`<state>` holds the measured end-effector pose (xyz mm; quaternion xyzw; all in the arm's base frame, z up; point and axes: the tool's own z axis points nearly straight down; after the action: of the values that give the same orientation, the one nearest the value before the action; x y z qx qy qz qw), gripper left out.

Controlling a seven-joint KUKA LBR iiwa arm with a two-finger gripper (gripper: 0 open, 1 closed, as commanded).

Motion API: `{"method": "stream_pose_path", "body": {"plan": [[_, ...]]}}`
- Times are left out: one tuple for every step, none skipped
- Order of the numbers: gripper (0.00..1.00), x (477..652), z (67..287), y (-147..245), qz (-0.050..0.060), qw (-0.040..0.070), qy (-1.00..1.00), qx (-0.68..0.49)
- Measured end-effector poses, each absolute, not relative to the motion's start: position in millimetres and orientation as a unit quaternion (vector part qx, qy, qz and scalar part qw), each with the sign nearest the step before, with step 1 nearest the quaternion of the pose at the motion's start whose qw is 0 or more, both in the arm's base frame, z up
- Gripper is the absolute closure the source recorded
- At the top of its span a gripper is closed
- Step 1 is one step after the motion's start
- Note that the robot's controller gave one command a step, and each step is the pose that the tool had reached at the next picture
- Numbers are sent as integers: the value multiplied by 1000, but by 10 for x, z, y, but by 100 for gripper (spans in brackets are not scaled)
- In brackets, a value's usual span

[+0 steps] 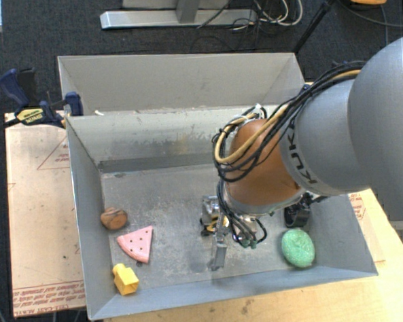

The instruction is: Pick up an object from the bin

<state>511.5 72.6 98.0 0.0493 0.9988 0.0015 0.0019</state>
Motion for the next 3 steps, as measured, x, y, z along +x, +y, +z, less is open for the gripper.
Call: {"method": "stream_pose_path", "body": {"plan": [[0,5265,1000,522,2,1,997,73],[0,5215,1018,108,1,0,995,96],[0,5373,1117,5,0,1,996,85]]}}
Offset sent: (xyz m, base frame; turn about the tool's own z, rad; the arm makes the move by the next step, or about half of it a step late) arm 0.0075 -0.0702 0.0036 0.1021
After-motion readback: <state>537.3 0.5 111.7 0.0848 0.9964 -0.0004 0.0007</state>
